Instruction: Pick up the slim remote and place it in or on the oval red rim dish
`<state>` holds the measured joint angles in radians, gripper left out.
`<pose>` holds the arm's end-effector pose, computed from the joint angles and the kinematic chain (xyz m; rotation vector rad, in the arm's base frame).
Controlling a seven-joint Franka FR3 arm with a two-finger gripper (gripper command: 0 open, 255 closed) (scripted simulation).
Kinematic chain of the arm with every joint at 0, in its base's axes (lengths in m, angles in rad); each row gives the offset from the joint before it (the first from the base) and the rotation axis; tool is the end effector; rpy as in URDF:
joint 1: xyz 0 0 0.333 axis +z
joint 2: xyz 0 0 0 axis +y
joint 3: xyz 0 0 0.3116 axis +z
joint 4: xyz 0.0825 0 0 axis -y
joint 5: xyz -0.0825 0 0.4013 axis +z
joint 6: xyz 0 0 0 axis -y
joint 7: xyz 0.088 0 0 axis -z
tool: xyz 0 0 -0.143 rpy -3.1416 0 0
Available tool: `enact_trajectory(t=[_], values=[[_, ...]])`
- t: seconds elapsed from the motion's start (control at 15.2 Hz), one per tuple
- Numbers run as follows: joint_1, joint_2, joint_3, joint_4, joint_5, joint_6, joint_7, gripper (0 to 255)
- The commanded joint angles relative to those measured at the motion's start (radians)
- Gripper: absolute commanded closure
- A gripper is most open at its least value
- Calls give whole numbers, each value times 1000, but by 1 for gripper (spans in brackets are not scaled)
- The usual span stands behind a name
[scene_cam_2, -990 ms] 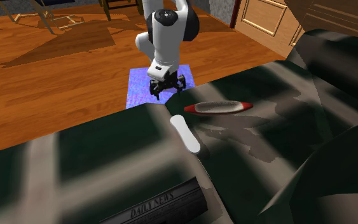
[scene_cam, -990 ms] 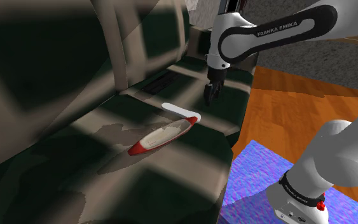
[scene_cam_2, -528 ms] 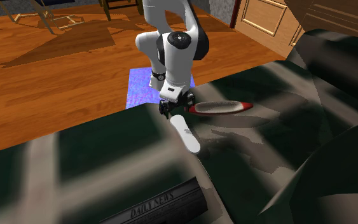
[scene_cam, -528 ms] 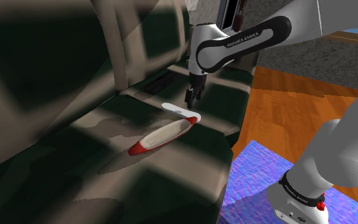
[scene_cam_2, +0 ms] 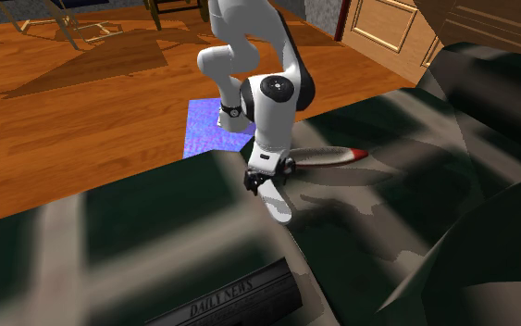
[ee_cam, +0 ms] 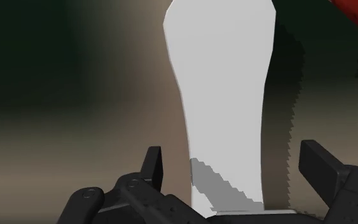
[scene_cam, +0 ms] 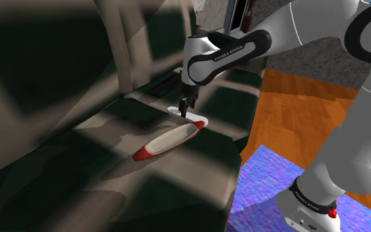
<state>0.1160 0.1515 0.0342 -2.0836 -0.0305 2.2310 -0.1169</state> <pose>0.5766 0.0854 0.3028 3.0909 0.4442 -0.0057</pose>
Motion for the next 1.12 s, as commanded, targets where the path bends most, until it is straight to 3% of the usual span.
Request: enact_trajectory(t=[0.0,0.73,0.79,1.06], values=[[0,15,0,-7,-1,23,0,0],[0,35,-1,-19,-3,55,1,0],[0,35,-1,-19,-3,55,1,255],[0,35,-1,-19,-3,55,2,255]])
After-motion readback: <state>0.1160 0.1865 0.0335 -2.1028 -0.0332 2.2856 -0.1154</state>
